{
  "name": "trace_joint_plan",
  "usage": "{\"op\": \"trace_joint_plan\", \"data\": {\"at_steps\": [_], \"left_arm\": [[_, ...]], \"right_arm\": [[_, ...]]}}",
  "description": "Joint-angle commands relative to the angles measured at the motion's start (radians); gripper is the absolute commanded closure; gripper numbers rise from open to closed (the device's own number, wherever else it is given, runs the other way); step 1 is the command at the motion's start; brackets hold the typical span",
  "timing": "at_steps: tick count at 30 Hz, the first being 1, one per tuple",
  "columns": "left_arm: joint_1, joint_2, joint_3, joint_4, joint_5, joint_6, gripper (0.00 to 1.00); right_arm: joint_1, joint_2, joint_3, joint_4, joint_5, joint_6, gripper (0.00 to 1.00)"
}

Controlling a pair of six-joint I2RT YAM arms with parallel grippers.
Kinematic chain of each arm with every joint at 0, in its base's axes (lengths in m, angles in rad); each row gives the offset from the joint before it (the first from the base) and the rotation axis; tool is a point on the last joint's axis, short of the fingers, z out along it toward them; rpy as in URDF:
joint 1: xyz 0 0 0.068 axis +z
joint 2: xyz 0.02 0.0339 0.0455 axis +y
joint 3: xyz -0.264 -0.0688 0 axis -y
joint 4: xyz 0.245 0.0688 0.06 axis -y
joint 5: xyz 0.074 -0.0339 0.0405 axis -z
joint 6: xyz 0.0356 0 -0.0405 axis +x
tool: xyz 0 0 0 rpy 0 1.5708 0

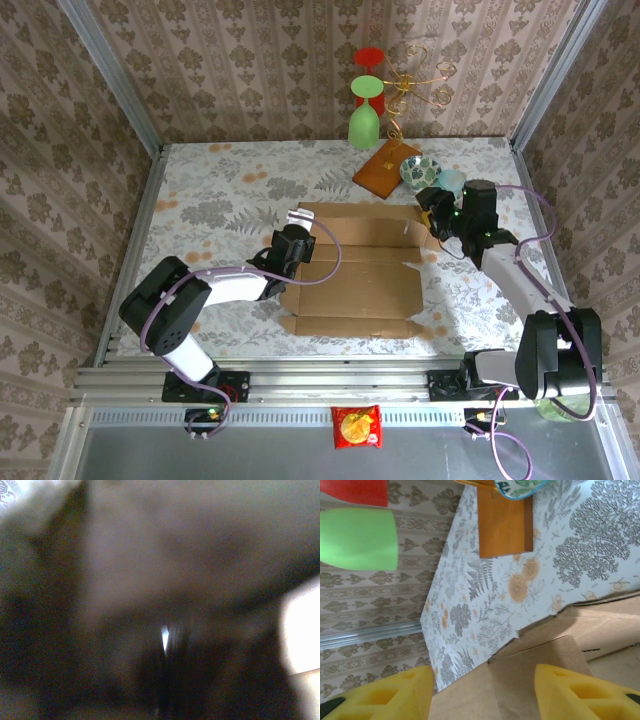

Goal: Fold the paper box

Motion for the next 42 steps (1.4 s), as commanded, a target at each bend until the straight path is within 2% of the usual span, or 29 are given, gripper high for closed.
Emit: {"op": "trace_joint_plan", "data": {"at_steps": [1,6,10,17,18,21,22,24,30,34,42], "left_arm": [[0.004,-0.011,-0.005,0.013,0.014,0.021,1.0],[0.002,-0.001,0.005,0.013,0.024,0.021,1.0],[0.003,0.006,0.013,0.013,0.028,0.022,1.0],[0.004,0.014,0.026,0.002,0.016,0.012,1.0],[0.007,0.014,0.026,0.0,0.016,0.007,1.0],[0.022,0.009,0.027,-0.016,0.031,-0.016,1.0],[0.028,0.007,0.027,-0.021,0.035,-0.022,1.0],[0.038,0.004,0.027,-0.028,0.041,-0.025,1.0],[0.05,-0.005,0.027,-0.034,0.055,-0.029,1.0],[0.076,-0.018,0.024,-0.033,0.097,-0.072,1.0],[0.177,-0.086,-0.014,0.019,0.288,-0.176,1.0]], "right_arm": [[0.008,0.015,0.014,0.02,-0.041,-0.007,0.44],[0.037,0.028,0.011,0.038,-0.055,0.021,0.43],[0.061,0.043,0.016,0.075,-0.067,0.063,0.49],[0.072,0.042,0.026,0.063,-0.046,0.079,0.85],[0.065,0.041,0.024,0.06,-0.047,0.072,0.84],[0.039,0.019,0.0,0.071,-0.05,0.054,0.59],[0.026,-0.001,-0.017,0.072,-0.046,0.042,0.54],[-0.007,-0.049,-0.055,0.056,-0.038,0.025,0.5],[-0.068,-0.189,-0.188,-0.063,0.032,-0.052,0.44],[-0.056,-0.16,-0.236,-0.049,0.056,-0.111,0.44],[-0.024,-0.029,-0.216,-0.014,0.06,-0.219,0.42]]}}
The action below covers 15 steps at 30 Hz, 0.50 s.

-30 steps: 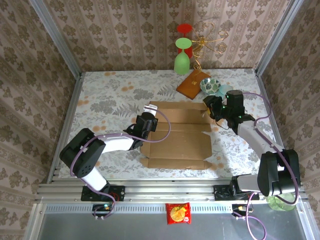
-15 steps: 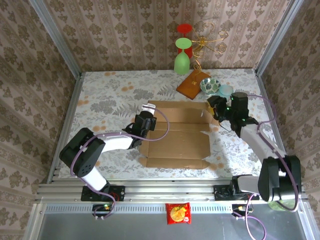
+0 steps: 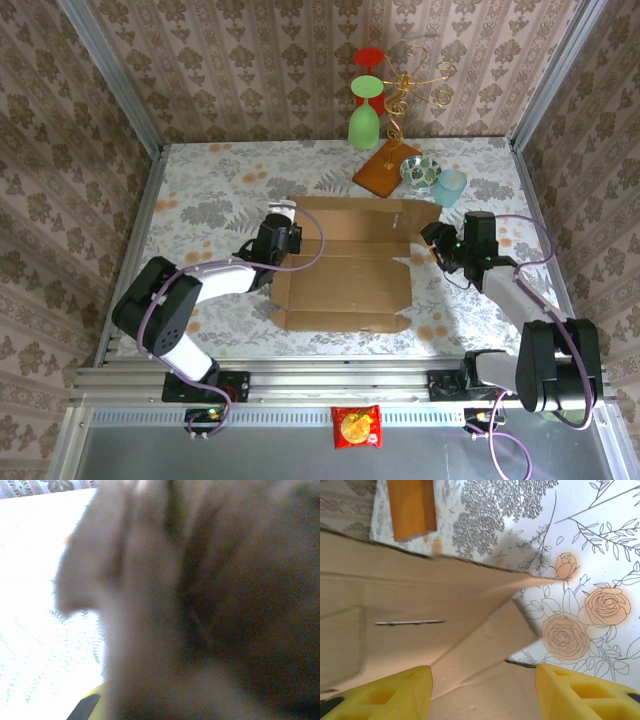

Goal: Fold the paper box

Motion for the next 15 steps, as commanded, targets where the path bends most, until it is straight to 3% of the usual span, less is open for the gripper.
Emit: {"op": "trace_joint_plan", "data": {"at_steps": [1,9,15], "left_arm": [[0.034,-0.049,-0.019,0.053,0.129,-0.064,1.0],[0.081,-0.049,-0.035,0.058,0.236,-0.099,1.0],[0.082,-0.046,-0.036,0.052,0.247,-0.099,1.0]], "right_arm": [[0.013,0.048,0.013,0.026,0.025,-0.073,0.41],[0.04,0.193,0.042,0.134,-0.011,-0.082,0.36],[0.064,0.261,0.08,0.197,-0.056,-0.044,0.47]]}}
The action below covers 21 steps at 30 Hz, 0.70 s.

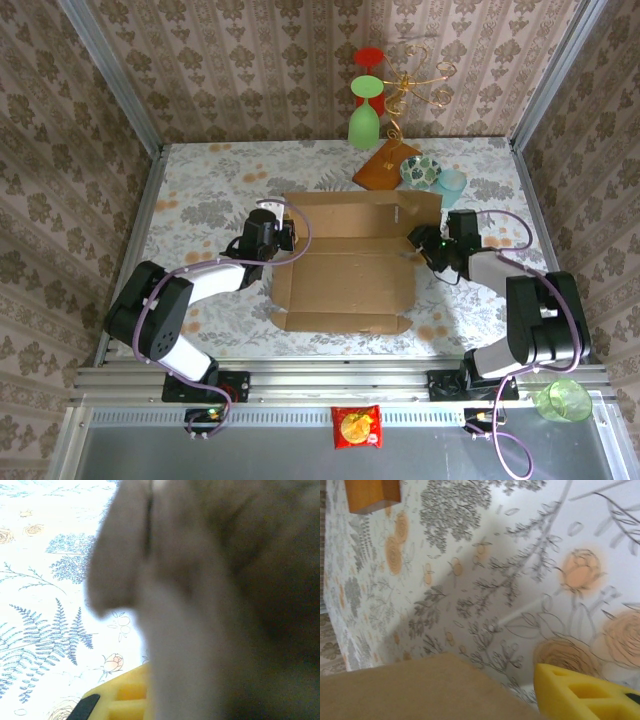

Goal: Fold the paper box

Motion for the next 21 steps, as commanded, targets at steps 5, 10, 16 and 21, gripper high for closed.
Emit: {"op": "trace_joint_plan", "data": {"at_steps": [5,10,16,21], "left_arm": [[0.002,-0.01,-0.003,0.021,0.027,-0.031,1.0],[-0.013,-0.004,0.014,-0.01,-0.014,-0.016,1.0],[-0.03,0.005,0.034,-0.043,-0.057,0.001,1.0],[-0.039,0.007,0.042,-0.049,-0.076,0.006,1.0]], "right_arm": [[0.05,-0.004,0.04,0.06,-0.031,0.057,0.55],[0.066,-0.045,0.062,-0.025,-0.02,0.05,0.56],[0.089,-0.083,0.1,-0.135,0.043,-0.006,0.54],[0.117,-0.072,0.146,-0.21,0.063,-0.073,0.53]]}}
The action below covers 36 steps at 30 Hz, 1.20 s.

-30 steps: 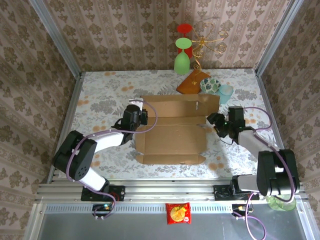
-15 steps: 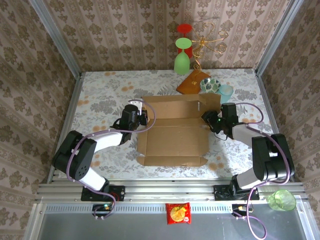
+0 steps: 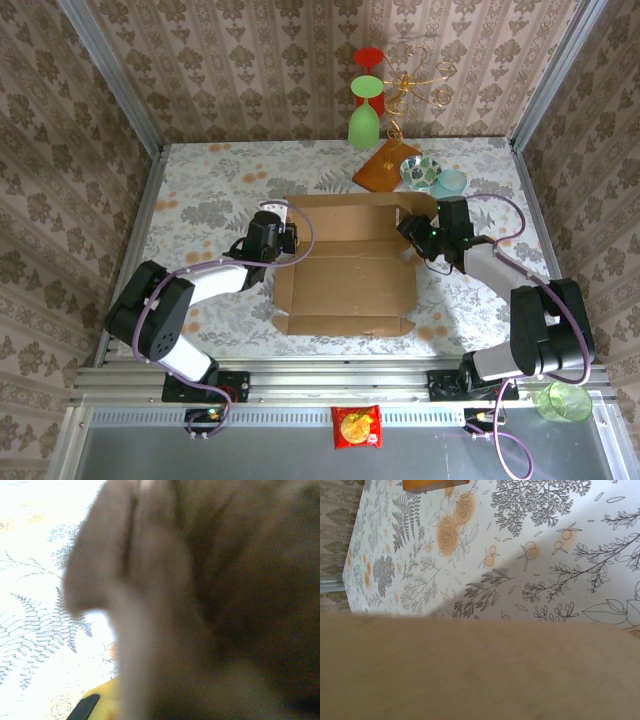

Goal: Fold the paper box

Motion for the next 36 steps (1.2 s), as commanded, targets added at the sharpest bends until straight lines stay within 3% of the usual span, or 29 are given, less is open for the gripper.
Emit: {"op": "trace_joint_plan", "data": {"at_steps": [1,16,23,29,36], "left_arm": [[-0.009,0.007,0.038,-0.001,-0.02,0.011,1.0],[-0.029,0.023,0.042,-0.003,-0.024,-0.017,1.0],[0.016,-0.002,0.041,-0.041,0.014,-0.014,1.0],[0.115,-0.034,0.052,-0.06,0.185,0.035,1.0],[0.256,-0.011,0.111,-0.098,0.46,0.068,1.0]], "right_arm": [[0.023,0.003,0.028,-0.061,0.029,-0.055,0.53],[0.113,0.129,0.035,0.042,0.025,0.002,0.61],[0.111,-0.008,0.05,-0.039,0.029,-0.084,0.59],[0.053,-0.246,0.116,-0.129,-0.035,-0.221,0.56],[-0.179,-0.383,0.157,-0.176,-0.039,-0.333,0.54]]}}
